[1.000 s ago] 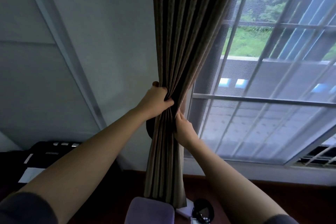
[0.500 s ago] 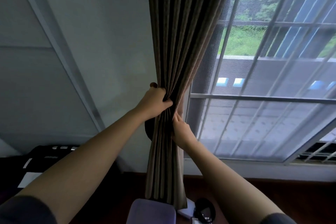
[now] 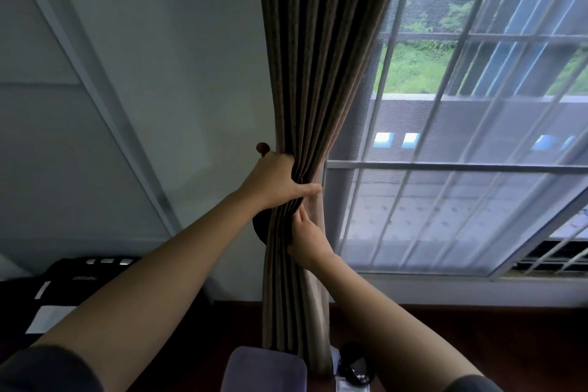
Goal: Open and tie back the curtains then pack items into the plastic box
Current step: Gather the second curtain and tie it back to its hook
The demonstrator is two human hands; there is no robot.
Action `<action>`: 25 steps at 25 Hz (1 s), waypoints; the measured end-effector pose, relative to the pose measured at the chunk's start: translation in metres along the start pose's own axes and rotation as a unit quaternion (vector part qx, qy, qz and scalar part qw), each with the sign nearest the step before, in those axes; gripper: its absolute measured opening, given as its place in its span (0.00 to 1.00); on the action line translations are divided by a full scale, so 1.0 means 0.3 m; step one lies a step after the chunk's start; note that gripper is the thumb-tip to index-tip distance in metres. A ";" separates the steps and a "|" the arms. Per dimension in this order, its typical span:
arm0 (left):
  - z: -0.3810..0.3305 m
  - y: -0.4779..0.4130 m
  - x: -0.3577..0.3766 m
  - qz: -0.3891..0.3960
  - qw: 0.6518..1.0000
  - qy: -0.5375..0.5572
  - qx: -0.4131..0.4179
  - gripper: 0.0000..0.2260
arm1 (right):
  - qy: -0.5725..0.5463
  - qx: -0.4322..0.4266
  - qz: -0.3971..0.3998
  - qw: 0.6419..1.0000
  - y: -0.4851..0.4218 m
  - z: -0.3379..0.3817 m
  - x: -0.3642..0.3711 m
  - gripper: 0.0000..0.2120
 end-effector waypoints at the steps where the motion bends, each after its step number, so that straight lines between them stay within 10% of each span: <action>1: -0.006 0.001 -0.001 -0.011 1.000 0.000 0.001 0.26 | 0.001 0.003 0.000 1.000 0.002 0.001 -0.001 0.47; 8: 0.009 0.007 0.009 -0.054 0.997 0.009 -0.047 0.12 | -0.109 -0.029 -0.002 0.994 0.009 -0.013 -0.011 0.43; 14: 0.019 0.029 -0.014 -0.054 0.996 0.055 -0.045 0.18 | -0.487 -0.019 -0.124 0.864 -0.031 -0.029 -0.128 0.23; 18: 0.058 0.045 0.035 -0.028 0.987 0.132 -0.085 0.12 | -0.589 -0.015 -0.147 0.795 -0.072 0.035 -0.282 0.42; 25: 0.089 0.057 0.087 0.000 0.938 0.335 -0.089 0.06 | -0.543 -0.006 -0.151 0.826 -0.042 0.088 -0.469 0.18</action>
Point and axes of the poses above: each hand's wrist, its own y-axis away from the middle knuckle, its own x-axis out of the palm, z = x × y, the point moved 6 cm from there along -y, towards the middle knuckle, and after that the axes turned 4 degrees about z, right-handed, at the moved point
